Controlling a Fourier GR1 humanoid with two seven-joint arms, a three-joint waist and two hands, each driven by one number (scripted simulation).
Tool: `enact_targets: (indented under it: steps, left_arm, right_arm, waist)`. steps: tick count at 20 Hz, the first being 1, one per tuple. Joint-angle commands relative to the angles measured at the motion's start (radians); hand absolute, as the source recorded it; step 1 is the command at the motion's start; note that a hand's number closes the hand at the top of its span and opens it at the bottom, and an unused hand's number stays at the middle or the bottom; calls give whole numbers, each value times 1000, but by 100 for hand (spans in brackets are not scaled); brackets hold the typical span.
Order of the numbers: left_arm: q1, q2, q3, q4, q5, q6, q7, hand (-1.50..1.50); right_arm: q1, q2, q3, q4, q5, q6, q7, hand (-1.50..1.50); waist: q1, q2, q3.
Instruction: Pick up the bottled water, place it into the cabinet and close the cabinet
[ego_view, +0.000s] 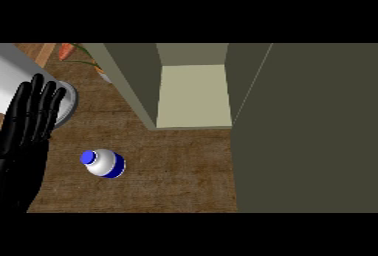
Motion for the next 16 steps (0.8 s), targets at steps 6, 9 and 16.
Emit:
enact_targets:
  steps: [6, 9, 16]
  left_arm:
    - [143, 110, 147, -49, 286, -256, -99, -150]
    - [207, 7, 84, -34, 486, -208, 86, -150]
    - [342, 86, 210, -322, 738, -169, 295, -150]
  right_arm:
    - [161, -55, 9, -141, -20, 95, 6, -150]
    - [208, -59, 119, -147, -141, 192, 95, -150]
    - [239, -58, 191, -394, -126, 143, 286, -150]
  waist:
    - [22, -23, -12]
    - [28, -28, -12]
    - [29, -25, -12]
